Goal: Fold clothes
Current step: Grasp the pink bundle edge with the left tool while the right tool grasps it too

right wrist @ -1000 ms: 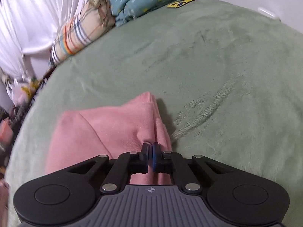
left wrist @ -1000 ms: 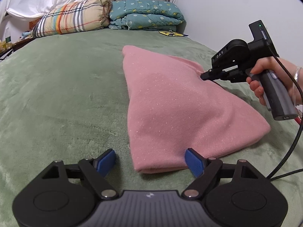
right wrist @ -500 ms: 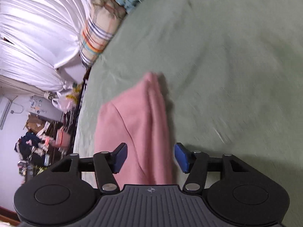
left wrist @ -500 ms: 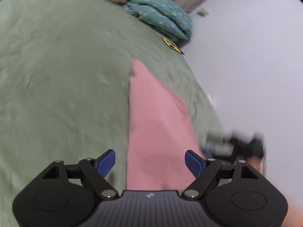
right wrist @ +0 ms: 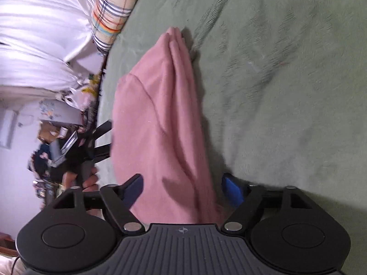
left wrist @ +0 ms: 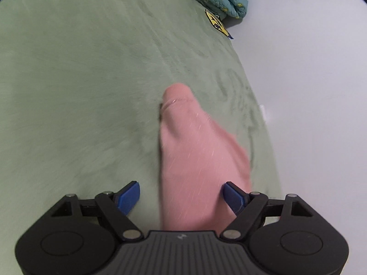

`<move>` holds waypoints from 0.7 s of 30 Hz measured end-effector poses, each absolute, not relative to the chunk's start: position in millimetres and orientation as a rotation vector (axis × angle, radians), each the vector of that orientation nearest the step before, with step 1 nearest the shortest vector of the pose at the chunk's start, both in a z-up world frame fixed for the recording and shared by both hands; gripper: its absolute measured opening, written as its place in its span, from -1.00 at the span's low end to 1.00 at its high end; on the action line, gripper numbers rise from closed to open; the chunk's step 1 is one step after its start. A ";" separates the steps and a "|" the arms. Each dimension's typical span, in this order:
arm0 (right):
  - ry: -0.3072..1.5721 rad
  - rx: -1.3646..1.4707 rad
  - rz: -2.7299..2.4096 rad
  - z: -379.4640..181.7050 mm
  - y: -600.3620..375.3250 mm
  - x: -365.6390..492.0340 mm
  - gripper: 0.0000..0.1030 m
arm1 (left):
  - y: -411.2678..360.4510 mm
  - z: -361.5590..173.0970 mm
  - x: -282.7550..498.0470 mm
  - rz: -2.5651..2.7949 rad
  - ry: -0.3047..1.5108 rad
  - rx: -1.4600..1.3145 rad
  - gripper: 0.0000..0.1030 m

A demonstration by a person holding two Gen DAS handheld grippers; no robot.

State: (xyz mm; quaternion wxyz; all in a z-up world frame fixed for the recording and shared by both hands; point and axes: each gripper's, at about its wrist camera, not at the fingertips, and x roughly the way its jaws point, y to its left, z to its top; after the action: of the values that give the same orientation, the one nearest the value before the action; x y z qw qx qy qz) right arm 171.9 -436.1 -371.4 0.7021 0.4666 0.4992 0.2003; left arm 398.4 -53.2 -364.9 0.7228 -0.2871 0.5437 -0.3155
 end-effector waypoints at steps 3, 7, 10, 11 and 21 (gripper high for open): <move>1.121 1.018 0.450 -371.5 -424.8 181.9 0.69 | -60.3 -370.4 410.9 -0.699 1.202 -0.697 0.51; 1.117 1.037 0.488 -372.2 -416.4 188.5 0.24 | -72.2 -373.9 418.0 -0.682 1.199 -0.702 -0.10; 1.134 1.009 0.481 -376.4 -409.1 184.7 -0.47 | -67.0 -379.6 418.9 -0.655 1.210 -0.735 -0.27; 1.126 1.016 0.470 -377.2 -409.1 182.4 -0.51 | -65.7 -377.4 416.4 -0.649 1.205 -0.734 -0.28; 1.008 0.949 0.576 -275.3 -369.1 169.8 -0.61 | -21.6 -288.7 400.1 -0.657 1.087 -0.786 -0.41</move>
State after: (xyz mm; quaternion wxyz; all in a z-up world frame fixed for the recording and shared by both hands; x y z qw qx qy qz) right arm 169.8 -369.1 -275.3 0.7318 0.4313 0.4581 0.2619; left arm 400.1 -21.6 -288.7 0.7339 -0.3576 0.4942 -0.2989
